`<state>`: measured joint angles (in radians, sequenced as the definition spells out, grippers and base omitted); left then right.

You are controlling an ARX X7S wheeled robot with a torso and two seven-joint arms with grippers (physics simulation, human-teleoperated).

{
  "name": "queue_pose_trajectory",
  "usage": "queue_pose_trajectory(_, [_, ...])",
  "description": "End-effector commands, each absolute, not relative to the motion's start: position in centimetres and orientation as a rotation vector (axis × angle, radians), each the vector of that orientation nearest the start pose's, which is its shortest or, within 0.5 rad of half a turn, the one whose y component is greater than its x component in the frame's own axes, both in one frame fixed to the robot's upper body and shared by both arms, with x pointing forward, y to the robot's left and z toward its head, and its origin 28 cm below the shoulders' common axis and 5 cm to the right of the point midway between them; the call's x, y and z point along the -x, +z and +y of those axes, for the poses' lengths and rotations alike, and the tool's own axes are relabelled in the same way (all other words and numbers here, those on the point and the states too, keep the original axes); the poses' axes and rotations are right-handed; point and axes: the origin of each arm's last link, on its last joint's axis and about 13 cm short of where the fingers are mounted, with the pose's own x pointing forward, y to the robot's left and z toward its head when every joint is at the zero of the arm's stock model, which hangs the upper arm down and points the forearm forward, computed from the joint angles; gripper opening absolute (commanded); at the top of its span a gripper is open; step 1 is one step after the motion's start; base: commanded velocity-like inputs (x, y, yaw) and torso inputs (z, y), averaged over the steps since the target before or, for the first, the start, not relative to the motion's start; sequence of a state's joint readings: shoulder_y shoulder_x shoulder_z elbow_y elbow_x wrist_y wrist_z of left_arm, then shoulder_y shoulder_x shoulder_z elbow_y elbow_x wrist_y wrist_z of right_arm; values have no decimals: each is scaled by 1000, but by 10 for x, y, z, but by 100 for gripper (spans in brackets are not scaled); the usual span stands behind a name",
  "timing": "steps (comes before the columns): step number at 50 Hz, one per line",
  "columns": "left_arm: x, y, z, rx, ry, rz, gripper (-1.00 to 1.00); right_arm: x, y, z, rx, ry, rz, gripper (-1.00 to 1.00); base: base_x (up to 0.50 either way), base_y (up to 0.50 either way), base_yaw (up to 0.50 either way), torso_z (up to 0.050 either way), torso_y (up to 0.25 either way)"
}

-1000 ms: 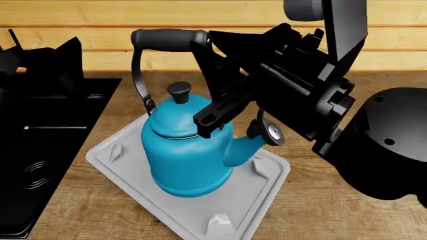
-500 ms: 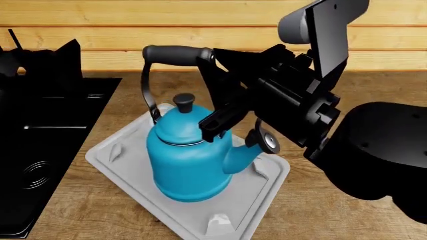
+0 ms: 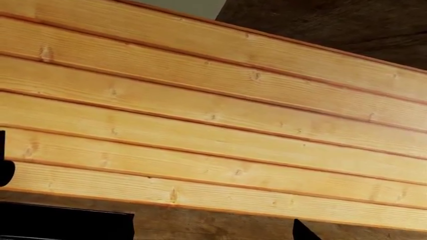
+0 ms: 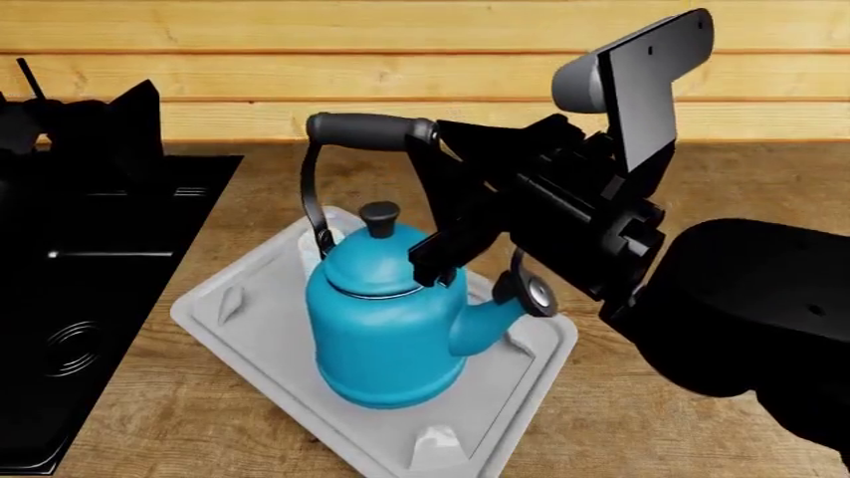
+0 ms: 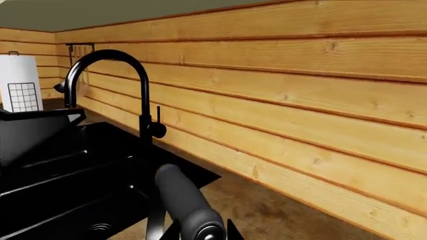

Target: Pick the kettle from the counter and place it on the tray. Then pick the mug from the cabinet and place it on the tray. Then close the cabinet doors.

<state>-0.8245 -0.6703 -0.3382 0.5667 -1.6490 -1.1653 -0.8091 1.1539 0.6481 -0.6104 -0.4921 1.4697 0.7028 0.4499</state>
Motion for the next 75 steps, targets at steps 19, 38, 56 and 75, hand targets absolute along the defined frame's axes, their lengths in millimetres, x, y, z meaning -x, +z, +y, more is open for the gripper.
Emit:
queue_pose_trajectory(19, [-201,294,287,206,-104,-150,100,-248,276,-84,1,698,-96,-100,0,0,0,0,0])
queue_pose_trajectory(38, [-202,293,288,210,-99,-148,100,-252,271,-87,-15,694,-74,100,0,0,0,0,0])
queue_pose_trajectory(56, [-201,296,290,216,-93,-155,100,-243,287,-92,25,686,-126,100,0,0,0,0,0])
queue_pose_trajectory(75, [-198,300,289,220,-93,-171,100,-223,320,-100,47,614,-262,100,0,0,0,0,0])
